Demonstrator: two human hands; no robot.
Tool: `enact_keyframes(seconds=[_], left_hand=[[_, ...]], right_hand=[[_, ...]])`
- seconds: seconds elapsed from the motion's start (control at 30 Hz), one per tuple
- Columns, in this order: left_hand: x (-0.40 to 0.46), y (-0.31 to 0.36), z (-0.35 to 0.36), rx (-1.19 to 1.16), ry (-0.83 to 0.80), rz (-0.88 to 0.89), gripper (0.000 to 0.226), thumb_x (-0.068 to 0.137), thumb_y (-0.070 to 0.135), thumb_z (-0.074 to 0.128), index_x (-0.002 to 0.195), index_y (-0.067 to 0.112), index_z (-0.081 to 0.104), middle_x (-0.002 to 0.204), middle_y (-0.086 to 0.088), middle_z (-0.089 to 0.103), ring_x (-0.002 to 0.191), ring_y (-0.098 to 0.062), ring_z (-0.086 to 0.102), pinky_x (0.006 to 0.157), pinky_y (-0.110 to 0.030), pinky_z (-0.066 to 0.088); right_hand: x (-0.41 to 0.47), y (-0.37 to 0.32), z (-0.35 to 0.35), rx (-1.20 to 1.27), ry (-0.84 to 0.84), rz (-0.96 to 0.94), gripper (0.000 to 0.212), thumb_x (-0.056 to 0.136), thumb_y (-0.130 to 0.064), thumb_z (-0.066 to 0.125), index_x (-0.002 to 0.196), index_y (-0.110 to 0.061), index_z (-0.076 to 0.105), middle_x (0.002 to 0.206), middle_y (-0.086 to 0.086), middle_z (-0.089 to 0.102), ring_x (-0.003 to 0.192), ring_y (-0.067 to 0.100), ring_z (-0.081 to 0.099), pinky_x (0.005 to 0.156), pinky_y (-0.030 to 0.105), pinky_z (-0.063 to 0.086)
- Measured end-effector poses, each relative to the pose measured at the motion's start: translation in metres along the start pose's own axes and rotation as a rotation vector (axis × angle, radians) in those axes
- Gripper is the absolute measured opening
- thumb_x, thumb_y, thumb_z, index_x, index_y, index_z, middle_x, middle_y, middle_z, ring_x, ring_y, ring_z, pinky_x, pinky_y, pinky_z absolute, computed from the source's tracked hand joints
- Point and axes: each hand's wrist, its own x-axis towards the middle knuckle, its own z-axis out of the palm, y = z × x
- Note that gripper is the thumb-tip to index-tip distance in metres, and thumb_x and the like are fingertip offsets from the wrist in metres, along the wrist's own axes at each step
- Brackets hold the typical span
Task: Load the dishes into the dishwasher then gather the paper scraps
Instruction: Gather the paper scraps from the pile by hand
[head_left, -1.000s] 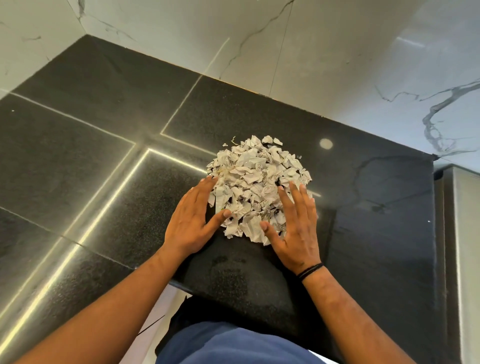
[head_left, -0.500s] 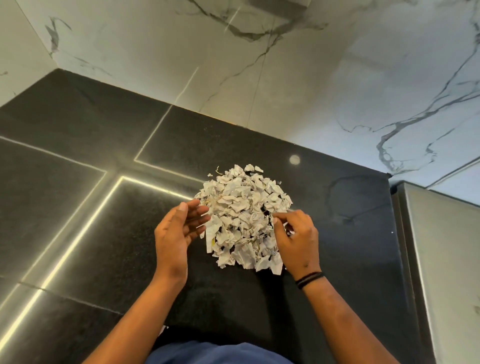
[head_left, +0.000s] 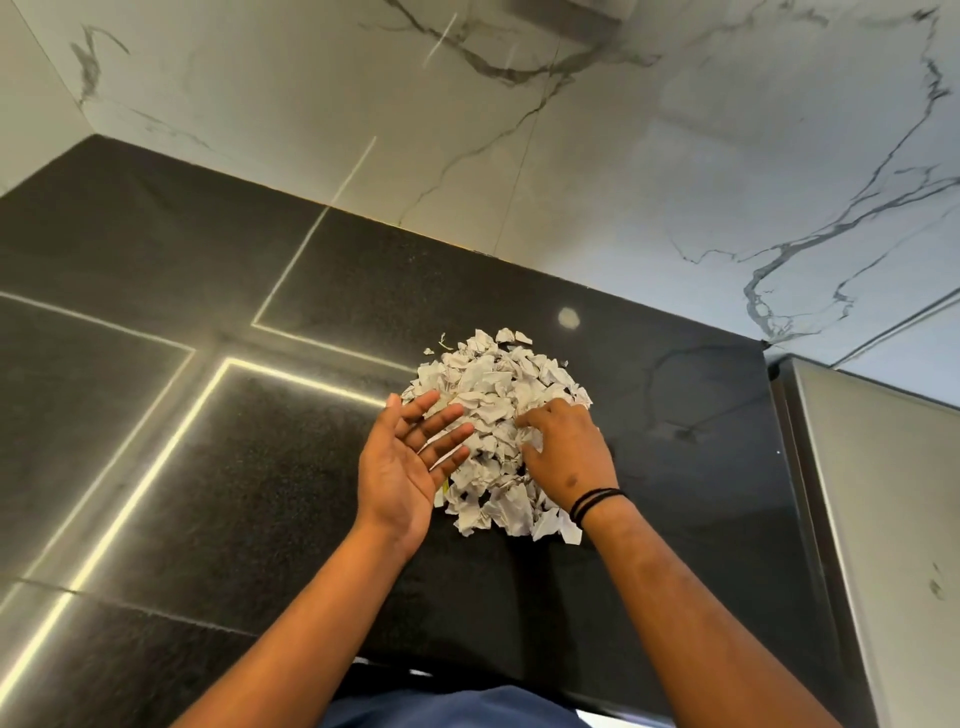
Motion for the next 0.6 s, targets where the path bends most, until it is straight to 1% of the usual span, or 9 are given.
enact_keyframes(seconds=[0.1, 0.2, 0.3, 0.43, 0.5, 0.53, 0.6], left_hand=[[-0.003, 0.002, 0.001, -0.037, 0.012, -0.05, 0.059, 0.102, 0.054, 0.042, 0.135, 0.007, 0.059, 0.127, -0.02, 0.068, 0.117, -0.037, 0.066, 0.103, -0.05, 0.048], [-0.004, 0.004, -0.002, -0.031, 0.0, -0.068, 0.059, 0.102, 0.053, 0.043, 0.134, 0.007, 0.059, 0.126, -0.021, 0.068, 0.118, -0.039, 0.065, 0.103, -0.05, 0.049], [-0.003, 0.008, -0.004, -0.018, -0.002, -0.058, 0.057, 0.103, 0.051, 0.044, 0.134, 0.006, 0.059, 0.126, -0.021, 0.068, 0.116, -0.038, 0.066, 0.101, -0.049, 0.049], [0.0, 0.012, -0.002, 0.006, -0.007, -0.049, 0.053, 0.103, 0.048, 0.045, 0.132, 0.007, 0.061, 0.123, -0.02, 0.07, 0.113, -0.036, 0.067, 0.099, -0.047, 0.051], [0.002, 0.01, 0.001, 0.038, -0.008, -0.049, 0.049, 0.103, 0.045, 0.045, 0.129, 0.006, 0.062, 0.122, -0.02, 0.07, 0.111, -0.035, 0.068, 0.099, -0.047, 0.051], [0.002, 0.008, 0.003, 0.054, -0.006, -0.052, 0.047, 0.104, 0.044, 0.046, 0.127, 0.006, 0.064, 0.122, -0.02, 0.07, 0.11, -0.034, 0.068, 0.1, -0.048, 0.051], [0.002, 0.003, 0.008, 0.068, -0.015, -0.067, 0.046, 0.104, 0.043, 0.046, 0.125, 0.007, 0.064, 0.122, -0.02, 0.07, 0.107, -0.033, 0.069, 0.1, -0.047, 0.051]], right_hand=[[0.002, 0.003, 0.0, -0.013, 0.006, 0.007, 0.022, 0.095, -0.028, 0.063, 0.116, -0.029, 0.07, 0.112, -0.002, 0.062, 0.112, 0.022, 0.051, 0.093, 0.037, 0.047], [0.001, 0.011, -0.001, 0.046, 0.034, 0.016, 0.015, 0.093, -0.027, 0.066, 0.107, -0.026, 0.073, 0.106, -0.003, 0.064, 0.108, 0.02, 0.053, 0.092, 0.036, 0.048], [-0.001, 0.022, -0.005, 0.11, 0.097, 0.023, 0.011, 0.09, -0.026, 0.071, 0.101, -0.025, 0.074, 0.104, -0.004, 0.067, 0.103, 0.018, 0.054, 0.093, 0.04, 0.05], [-0.007, 0.022, -0.012, 0.228, 0.195, 0.05, 0.007, 0.089, -0.024, 0.073, 0.096, -0.025, 0.073, 0.097, -0.008, 0.068, 0.092, 0.014, 0.056, 0.087, 0.041, 0.053], [-0.014, 0.009, -0.017, 0.356, 0.263, 0.026, 0.006, 0.088, -0.023, 0.075, 0.093, -0.022, 0.073, 0.092, -0.009, 0.067, 0.085, 0.012, 0.059, 0.083, 0.038, 0.054], [-0.018, -0.002, -0.02, 0.43, 0.278, 0.007, 0.006, 0.087, -0.024, 0.076, 0.092, -0.021, 0.074, 0.091, -0.01, 0.067, 0.083, 0.009, 0.06, 0.081, 0.035, 0.055], [-0.026, -0.029, -0.024, 0.565, 0.252, -0.048, 0.007, 0.087, -0.025, 0.077, 0.092, -0.021, 0.074, 0.089, -0.012, 0.067, 0.082, 0.004, 0.061, 0.078, 0.027, 0.055]])
